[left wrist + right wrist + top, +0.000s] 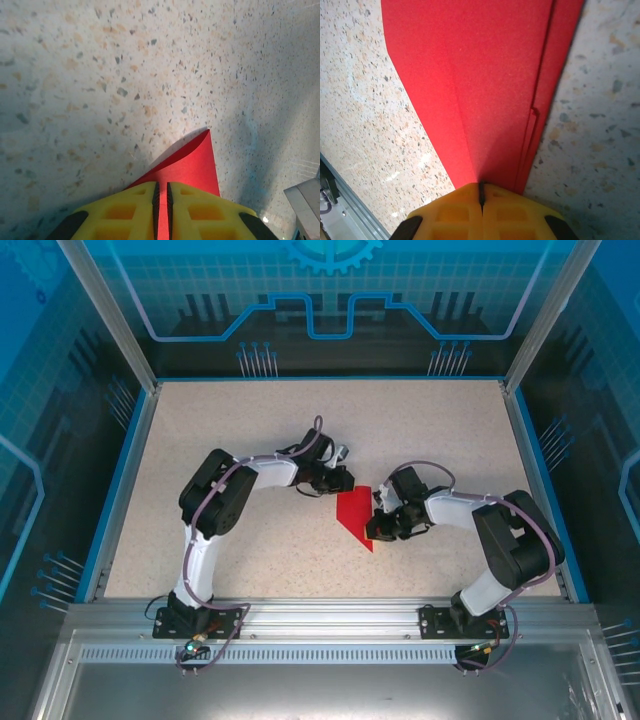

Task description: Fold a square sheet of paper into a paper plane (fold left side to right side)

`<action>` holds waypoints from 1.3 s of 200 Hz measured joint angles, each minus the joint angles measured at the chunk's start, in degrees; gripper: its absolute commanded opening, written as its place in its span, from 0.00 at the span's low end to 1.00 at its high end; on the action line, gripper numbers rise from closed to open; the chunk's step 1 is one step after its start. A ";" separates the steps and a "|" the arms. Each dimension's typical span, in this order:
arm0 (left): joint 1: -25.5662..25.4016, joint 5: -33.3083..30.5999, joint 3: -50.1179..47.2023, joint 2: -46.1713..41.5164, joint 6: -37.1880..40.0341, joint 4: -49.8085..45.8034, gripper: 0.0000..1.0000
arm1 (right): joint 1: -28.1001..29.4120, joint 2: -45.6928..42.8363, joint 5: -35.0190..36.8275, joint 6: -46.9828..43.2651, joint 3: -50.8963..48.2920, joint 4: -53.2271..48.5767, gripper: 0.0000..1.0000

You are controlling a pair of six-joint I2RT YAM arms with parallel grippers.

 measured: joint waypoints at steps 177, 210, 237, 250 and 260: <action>6.82 -2.29 -19.47 -20.20 -6.69 9.40 0.48 | -0.94 -15.45 0.61 -1.51 -3.87 -0.76 0.52; 2.54 -2.27 -24.46 -22.43 -12.87 14.27 0.50 | -3.39 -30.18 5.97 -2.75 -3.67 -3.45 0.80; -1.20 -2.43 -24.15 -21.92 -15.39 15.78 0.48 | -4.31 -41.22 10.08 -2.40 -3.74 -5.57 0.93; -2.40 -2.49 -23.21 -20.39 -16.09 16.06 0.45 | -4.57 -46.10 11.21 -1.92 -4.09 -6.01 0.95; -2.89 -2.47 -22.21 -18.82 -16.57 16.15 0.45 | -4.66 -49.13 11.74 -1.84 -4.57 -6.32 0.96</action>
